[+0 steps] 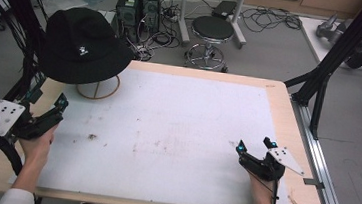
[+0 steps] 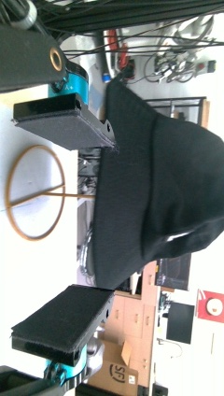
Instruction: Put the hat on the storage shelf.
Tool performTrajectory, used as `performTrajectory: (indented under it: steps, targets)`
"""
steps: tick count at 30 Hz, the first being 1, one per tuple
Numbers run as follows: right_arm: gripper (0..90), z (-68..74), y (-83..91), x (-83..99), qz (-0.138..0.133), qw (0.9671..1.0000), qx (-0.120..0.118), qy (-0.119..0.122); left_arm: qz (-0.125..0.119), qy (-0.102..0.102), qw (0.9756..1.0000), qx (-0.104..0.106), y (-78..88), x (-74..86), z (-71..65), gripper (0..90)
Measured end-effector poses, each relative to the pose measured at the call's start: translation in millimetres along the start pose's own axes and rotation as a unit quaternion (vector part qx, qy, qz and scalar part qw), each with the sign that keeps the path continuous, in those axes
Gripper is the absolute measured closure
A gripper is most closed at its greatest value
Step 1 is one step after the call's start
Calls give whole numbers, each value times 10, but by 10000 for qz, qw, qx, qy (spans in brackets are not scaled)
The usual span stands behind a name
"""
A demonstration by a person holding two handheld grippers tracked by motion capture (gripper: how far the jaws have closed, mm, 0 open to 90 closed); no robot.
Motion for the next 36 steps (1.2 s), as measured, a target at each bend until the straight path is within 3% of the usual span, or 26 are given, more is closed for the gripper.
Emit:
performTrajectory:
  steps: [14, 24, 36]
  targets:
    - [71, -17, -8, 13, 24, 10000, 4, -57, 344, 148, 9993, -79, 167, 409, 62, 233]
    - [71, -23, 2, 4, -2, 10000, 27, -37, 501, 188, 9985, -112, 263, 529, 71, 232]
    - [72, -15, -10, 10, 18, 10000, 5, 4, 479, 267, 9984, -146, 297, 524, 81, 232]
Point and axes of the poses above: each handheld gripper's, and its own axes: y roughly backward along the jaws, x roughly out of its underside, z roughly to its left, the point moved 9 cm from there along -y, roughly forward along the jaws, and after that the axes turned 1 degree about y, right-handed, at the moved point
